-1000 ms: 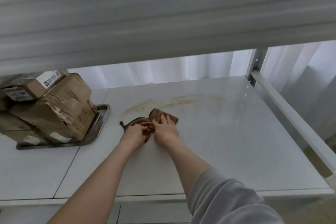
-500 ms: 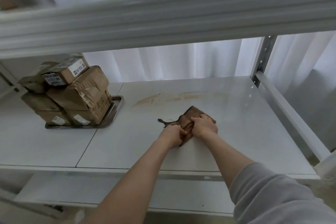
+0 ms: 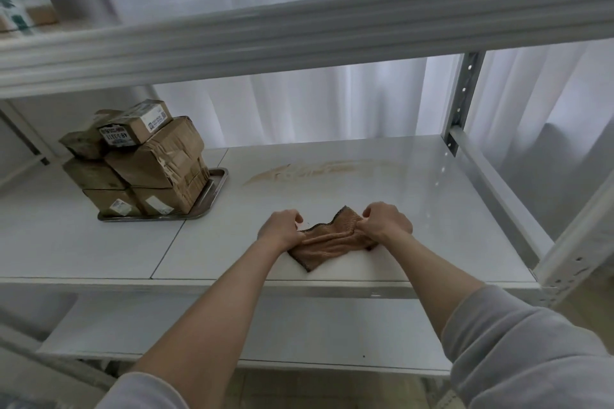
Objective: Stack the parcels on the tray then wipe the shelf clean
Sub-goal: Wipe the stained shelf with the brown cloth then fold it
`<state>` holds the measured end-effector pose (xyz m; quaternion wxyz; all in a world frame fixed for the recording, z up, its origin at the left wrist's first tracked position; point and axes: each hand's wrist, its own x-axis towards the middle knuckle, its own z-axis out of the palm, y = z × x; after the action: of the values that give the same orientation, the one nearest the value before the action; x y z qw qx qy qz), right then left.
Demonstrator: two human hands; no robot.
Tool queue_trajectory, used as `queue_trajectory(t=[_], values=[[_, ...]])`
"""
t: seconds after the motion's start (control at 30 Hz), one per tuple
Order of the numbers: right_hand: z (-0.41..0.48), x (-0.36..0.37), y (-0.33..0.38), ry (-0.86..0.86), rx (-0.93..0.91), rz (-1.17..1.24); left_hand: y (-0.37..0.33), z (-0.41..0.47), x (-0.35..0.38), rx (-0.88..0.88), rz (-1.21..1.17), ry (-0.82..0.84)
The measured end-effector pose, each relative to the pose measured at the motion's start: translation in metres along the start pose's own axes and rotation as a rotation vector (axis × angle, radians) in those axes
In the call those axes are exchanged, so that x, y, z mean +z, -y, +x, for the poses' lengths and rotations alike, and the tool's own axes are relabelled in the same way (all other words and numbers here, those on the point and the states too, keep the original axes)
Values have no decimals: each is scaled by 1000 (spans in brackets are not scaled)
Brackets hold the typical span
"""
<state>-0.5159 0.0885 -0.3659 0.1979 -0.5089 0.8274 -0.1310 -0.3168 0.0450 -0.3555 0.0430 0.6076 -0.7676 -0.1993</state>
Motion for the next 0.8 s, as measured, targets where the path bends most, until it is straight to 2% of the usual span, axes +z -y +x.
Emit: queue_trajectory(t=[0.17, 0.37, 0.47, 0.63, 0.7, 0.8], values=[[-2, 11, 0, 76, 29, -11, -4, 3, 22, -7, 49, 95], [2, 16, 7, -6, 89, 56, 0, 13, 28, -25, 70, -34], [7, 10, 12, -51, 106, 190, 0, 15, 18, -16, -39, -94], [19, -3, 23, -131, 167, 599, -8, 25, -17, 6, -418, -240], [19, -5, 28, -64, 189, 737, -15, 23, -25, 72, -640, -129], [8, -7, 37, 243, 240, 953, -28, 10, -23, 143, -716, 240]])
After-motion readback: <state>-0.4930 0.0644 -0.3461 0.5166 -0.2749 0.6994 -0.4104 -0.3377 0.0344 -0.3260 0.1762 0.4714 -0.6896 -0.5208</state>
